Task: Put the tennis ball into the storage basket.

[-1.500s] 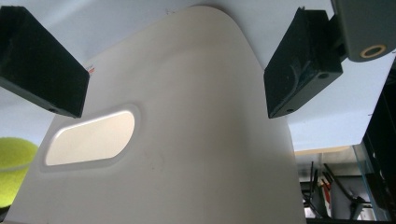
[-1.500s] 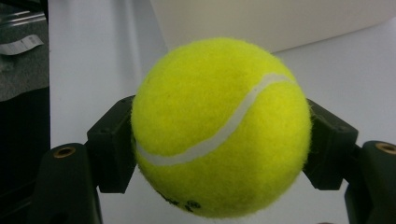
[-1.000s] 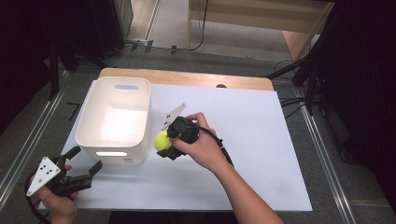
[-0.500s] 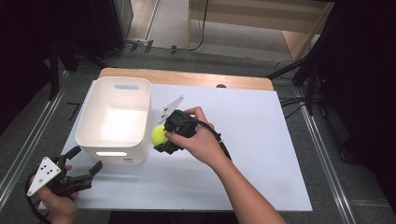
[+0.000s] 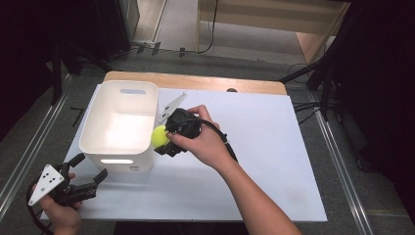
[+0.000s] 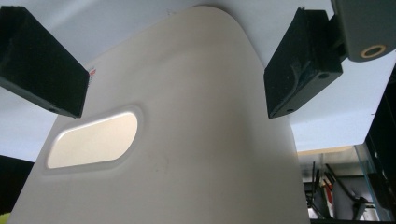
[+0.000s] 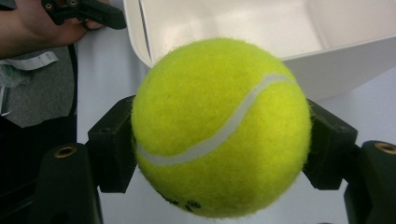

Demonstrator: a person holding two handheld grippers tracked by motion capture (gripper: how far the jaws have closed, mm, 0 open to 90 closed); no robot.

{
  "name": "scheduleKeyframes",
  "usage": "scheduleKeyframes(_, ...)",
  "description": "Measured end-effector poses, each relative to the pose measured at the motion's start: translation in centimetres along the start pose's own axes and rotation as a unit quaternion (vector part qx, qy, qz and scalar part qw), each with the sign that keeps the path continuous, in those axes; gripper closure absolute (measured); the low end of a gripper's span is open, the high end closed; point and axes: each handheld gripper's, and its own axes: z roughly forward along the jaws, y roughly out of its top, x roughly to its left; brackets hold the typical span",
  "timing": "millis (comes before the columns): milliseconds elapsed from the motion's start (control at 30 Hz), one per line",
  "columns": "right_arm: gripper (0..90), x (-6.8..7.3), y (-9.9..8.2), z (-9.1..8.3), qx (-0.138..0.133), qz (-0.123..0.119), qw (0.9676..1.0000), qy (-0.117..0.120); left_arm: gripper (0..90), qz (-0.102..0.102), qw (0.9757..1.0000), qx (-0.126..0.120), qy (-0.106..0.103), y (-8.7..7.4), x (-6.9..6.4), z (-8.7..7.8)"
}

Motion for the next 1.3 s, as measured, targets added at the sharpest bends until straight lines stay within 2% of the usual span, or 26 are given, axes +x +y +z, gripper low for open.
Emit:
scheduleKeyframes(33,24.0,-0.1,0.2,0.0,-0.002,-0.007,1.0,-0.002,7.3,-0.001,1.0,0.0,0.0,0.0,0.0,0.0)
scheduleKeyframes(267,24.0,0.0,1.0,-0.5,-0.006,-0.004,1.0,0.001,7.3,0.0,1.0,0.0,-0.002,0.0,0.0,0.0)
scheduleKeyframes(300,24.0,-0.2,1.1,-0.4,-0.013,-0.014,0.9998,0.003,7.3,0.0,1.0,0.0,-0.002,0.0,0.0,0.0)
scheduleKeyframes(333,24.0,-0.1,1.2,-0.5,-0.009,-0.007,0.9999,0.001,7.3,0.0,1.0,-0.001,-0.001,0.0,0.0,0.0)
scheduleKeyframes(533,24.0,-0.2,1.9,-0.3,-0.006,-0.004,1.0,0.006,7.3,0.0,1.0,0.0,0.0,0.0,0.0,0.0)
scheduleKeyframes(567,24.0,-0.3,2.1,-0.2,-0.011,-0.018,0.9998,0.004,7.3,0.0,1.0,0.001,0.0,0.0,0.0,0.0)
scheduleKeyframes(633,24.0,-0.2,2.3,-0.3,-0.003,-0.008,0.9999,0.006,7.3,0.003,1.0,0.002,-0.001,0.0,0.0,0.0)
scheduleKeyframes(1000,24.0,-0.4,3.7,-0.2,-0.007,-0.015,0.9998,0.006,7.3,0.002,1.0,0.001,-0.002,0.0,-0.1,0.0)
scheduleKeyframes(1300,24.0,-0.4,4.8,0.6,-0.006,-0.018,0.9998,0.01,7.3,0.002,1.0,0.0,-0.002,0.0,-0.1,0.1)
